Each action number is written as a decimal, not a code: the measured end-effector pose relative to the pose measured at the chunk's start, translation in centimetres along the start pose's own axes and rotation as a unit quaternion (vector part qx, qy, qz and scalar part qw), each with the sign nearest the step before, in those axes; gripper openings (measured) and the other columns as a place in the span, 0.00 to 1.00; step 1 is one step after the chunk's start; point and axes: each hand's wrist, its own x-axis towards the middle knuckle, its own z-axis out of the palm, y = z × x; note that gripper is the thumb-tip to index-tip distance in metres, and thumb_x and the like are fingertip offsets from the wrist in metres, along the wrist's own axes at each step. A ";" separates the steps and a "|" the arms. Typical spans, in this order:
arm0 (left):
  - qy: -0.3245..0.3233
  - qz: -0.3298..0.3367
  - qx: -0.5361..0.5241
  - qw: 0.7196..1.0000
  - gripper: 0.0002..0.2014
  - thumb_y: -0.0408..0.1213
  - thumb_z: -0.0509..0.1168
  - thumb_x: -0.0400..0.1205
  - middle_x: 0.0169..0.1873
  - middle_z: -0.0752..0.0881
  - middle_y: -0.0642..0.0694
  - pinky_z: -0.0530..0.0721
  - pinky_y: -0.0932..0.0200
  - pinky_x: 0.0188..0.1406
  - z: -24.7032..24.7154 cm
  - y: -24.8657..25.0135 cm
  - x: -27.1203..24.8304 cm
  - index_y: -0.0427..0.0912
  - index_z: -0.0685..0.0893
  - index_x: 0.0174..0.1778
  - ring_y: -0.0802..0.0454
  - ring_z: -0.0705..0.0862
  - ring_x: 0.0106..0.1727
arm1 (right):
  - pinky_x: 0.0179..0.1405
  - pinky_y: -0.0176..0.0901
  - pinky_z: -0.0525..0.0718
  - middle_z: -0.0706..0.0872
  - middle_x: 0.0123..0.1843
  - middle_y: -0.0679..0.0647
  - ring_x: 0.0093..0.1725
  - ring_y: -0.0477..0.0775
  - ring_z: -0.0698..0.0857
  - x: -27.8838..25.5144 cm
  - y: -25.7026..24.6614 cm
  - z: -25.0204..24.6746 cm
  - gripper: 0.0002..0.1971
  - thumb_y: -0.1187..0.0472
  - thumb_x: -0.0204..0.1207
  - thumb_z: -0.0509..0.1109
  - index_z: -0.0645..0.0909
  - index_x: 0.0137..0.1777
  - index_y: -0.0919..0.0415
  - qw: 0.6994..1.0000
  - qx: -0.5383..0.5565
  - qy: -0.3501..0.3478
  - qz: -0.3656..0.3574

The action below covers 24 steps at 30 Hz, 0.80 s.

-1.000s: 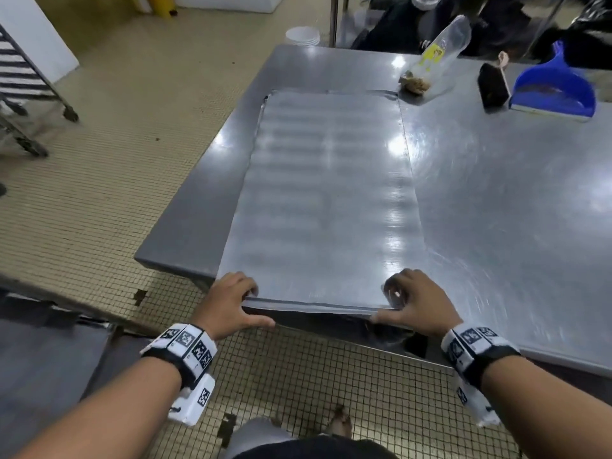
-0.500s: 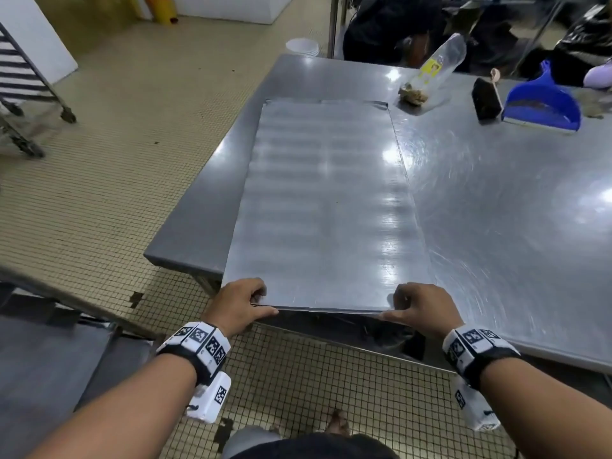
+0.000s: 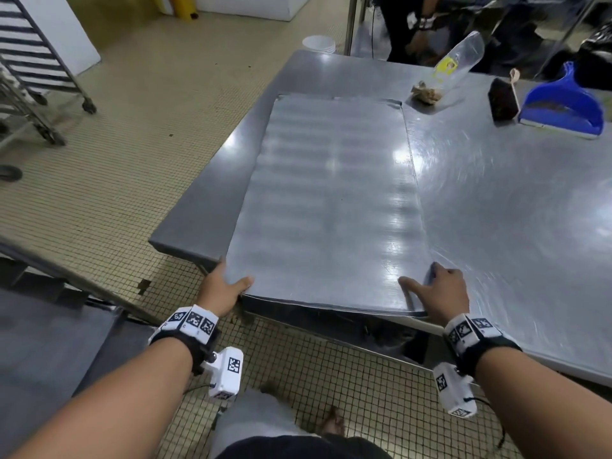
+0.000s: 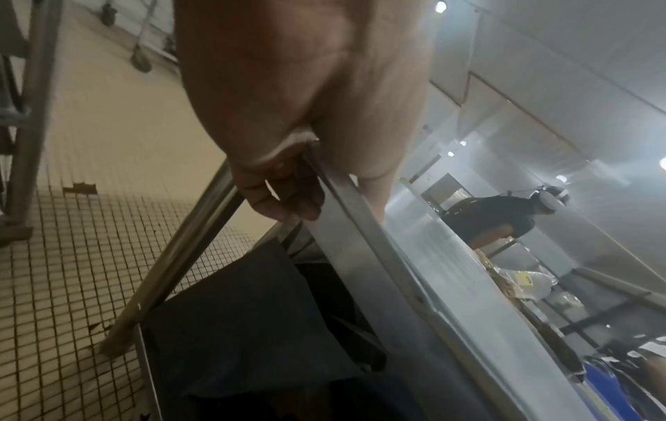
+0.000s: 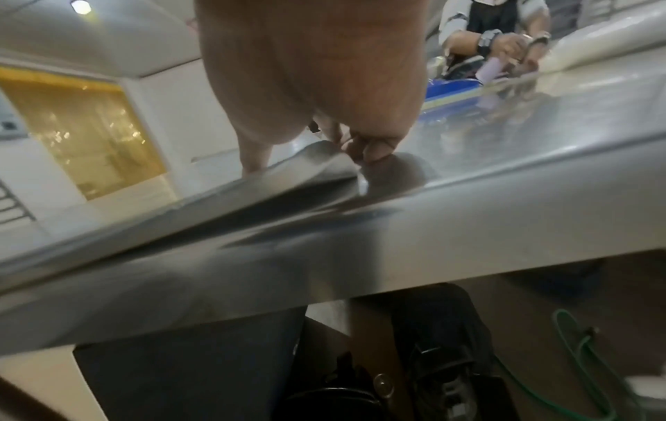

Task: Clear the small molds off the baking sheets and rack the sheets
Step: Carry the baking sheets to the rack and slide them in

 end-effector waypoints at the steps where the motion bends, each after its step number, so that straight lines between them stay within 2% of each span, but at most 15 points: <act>1: 0.006 0.002 -0.012 1.000 0.26 0.42 0.75 0.80 0.62 0.86 0.47 0.79 0.49 0.65 0.3 0.1 -0.2 0.47 0.77 0.73 0.45 0.83 0.62 | 0.52 0.57 0.85 0.78 0.56 0.60 0.52 0.61 0.80 0.1 -0.1 0.1 0.32 0.27 0.62 0.72 0.76 0.50 0.56 1.000 0.007 0.001 0.010; 5: 0.022 -0.005 -0.046 0.999 0.26 0.39 0.77 0.78 0.60 0.85 0.48 0.81 0.50 0.60 1.1 -0.1 -0.2 0.46 0.78 0.72 0.47 0.83 0.59 | 0.51 0.56 0.84 0.78 0.55 0.60 0.52 0.62 0.80 0.2 -0.2 0.0 0.30 0.31 0.65 0.76 0.77 0.51 0.56 0.999 0.015 0.006 0.035; 9: 0.004 -0.028 -0.070 0.997 0.36 0.38 0.79 0.76 0.63 0.81 0.46 0.81 0.45 0.64 0.8 -0.3 0.2 0.44 0.70 0.79 0.44 0.81 0.63 | 0.59 0.59 0.83 0.77 0.63 0.62 0.60 0.64 0.80 -0.1 0.0 -0.2 0.36 0.35 0.67 0.78 0.77 0.66 0.59 0.998 0.031 -0.007 0.048; 12: -0.025 -0.033 -0.070 0.997 0.38 0.37 0.79 0.76 0.65 0.80 0.47 0.80 0.38 0.69 0.3 -0.4 1.0 0.49 0.68 0.79 0.43 0.80 0.65 | 0.63 0.61 0.82 0.76 0.67 0.63 0.64 0.66 0.78 -0.4 0.0 -0.3 0.40 0.36 0.67 0.79 0.74 0.72 0.59 0.998 0.036 -0.010 0.055; 14: -0.052 -0.017 -0.058 0.997 0.35 0.37 0.79 0.75 0.65 0.82 0.49 0.81 0.35 0.68 -0.1 -0.6 1.5 0.54 0.70 0.75 0.42 0.81 0.66 | 0.63 0.61 0.81 0.75 0.68 0.64 0.66 0.66 0.77 -0.6 -0.2 -0.4 0.40 0.37 0.68 0.79 0.73 0.73 0.59 0.997 0.038 -0.014 0.059; 18: -0.103 -0.006 -0.040 0.994 0.33 0.39 0.80 0.74 0.63 0.82 0.51 0.81 0.35 0.68 -1.0 -0.7 2.1 0.59 0.71 0.70 0.43 0.81 0.67 | 0.64 0.61 0.79 0.74 0.69 0.64 0.67 0.67 0.76 -1.5 -0.5 -0.5 0.40 0.38 0.69 0.79 0.71 0.74 0.59 0.997 0.035 -0.020 0.064; 21: -0.144 -0.003 -0.030 0.989 0.45 0.51 0.86 0.61 0.65 0.84 0.52 0.81 0.34 0.70 -2.1 -1.6 2.4 0.64 0.70 0.71 0.46 0.83 0.68 | 0.63 0.60 0.80 0.73 0.69 0.64 0.67 0.67 0.76 -2.7 -0.3 -0.3 0.42 0.37 0.68 0.80 0.69 0.76 0.59 0.997 0.036 -0.031 0.068; 23: -0.169 -0.013 -0.029 0.985 0.51 0.48 0.87 0.60 0.68 0.83 0.51 0.79 0.34 0.72 -2.8 -2.4 2.5 0.63 0.65 0.76 0.45 0.82 0.69 | 0.64 0.60 0.80 0.73 0.69 0.64 0.67 0.66 0.76 -3.7 -0.2 -0.1 0.43 0.37 0.67 0.80 0.69 0.76 0.58 0.996 0.031 -0.037 0.074; 24: -0.182 -0.025 -0.016 0.983 0.57 0.45 0.87 0.62 0.70 0.82 0.50 0.77 0.34 0.73 -3.1 -2.5 2.5 0.62 0.59 0.81 0.44 0.81 0.71 | 0.64 0.61 0.80 0.73 0.69 0.64 0.67 0.66 0.76 -4.3 -0.1 0.0 0.44 0.38 0.66 0.81 0.68 0.76 0.59 0.996 0.031 -0.040 0.079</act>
